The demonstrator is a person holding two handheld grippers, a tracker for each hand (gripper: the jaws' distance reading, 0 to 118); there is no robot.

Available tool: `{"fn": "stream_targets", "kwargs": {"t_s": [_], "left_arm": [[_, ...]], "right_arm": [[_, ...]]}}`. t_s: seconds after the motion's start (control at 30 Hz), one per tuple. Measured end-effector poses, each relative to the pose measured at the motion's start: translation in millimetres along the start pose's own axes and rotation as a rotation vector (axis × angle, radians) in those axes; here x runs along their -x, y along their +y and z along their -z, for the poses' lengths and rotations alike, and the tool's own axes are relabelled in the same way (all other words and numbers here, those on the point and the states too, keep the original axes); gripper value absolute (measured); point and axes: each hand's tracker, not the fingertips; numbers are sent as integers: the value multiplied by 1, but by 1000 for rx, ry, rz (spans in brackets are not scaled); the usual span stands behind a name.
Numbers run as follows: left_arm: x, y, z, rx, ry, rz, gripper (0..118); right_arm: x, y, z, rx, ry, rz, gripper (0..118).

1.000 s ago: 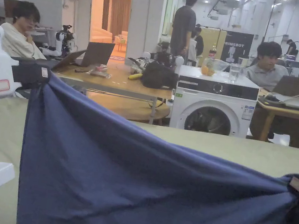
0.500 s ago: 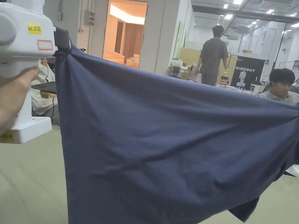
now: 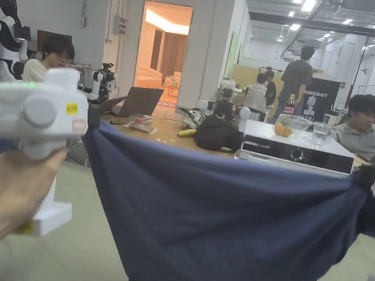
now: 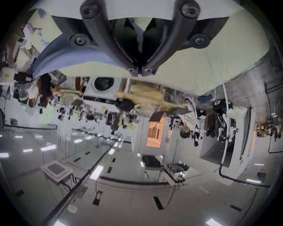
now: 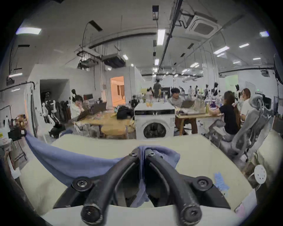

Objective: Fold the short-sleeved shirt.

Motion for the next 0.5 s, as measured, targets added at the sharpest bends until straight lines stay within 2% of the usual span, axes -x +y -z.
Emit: {"fn": "stream_targets", "kwargs": {"t_s": [0.17, 0.2, 0.27, 0.33, 0.4, 0.5], "left_arm": [[19, -83, -18, 80, -87, -87, 0], [23, -99, -29, 107, -118, -78, 0], [28, -134, -56, 209, -143, -58, 0], [34, -179, -93, 256, -191, -20, 0], [42, -213, -122, 288, -181, -26, 0], [56, -250, -165, 368, -189, -118, 0]], "right_arm": [[-22, -84, 0, 57, 23, 43, 1], [-27, -100, -8, 77, 35, 28, 1], [-36, -138, -30, 112, 34, -4, 1], [-48, -186, -61, 174, 68, 43, 1], [-54, -229, -94, 208, 56, 76, 1], [-57, -283, -145, 285, 23, 85, 1]]}}
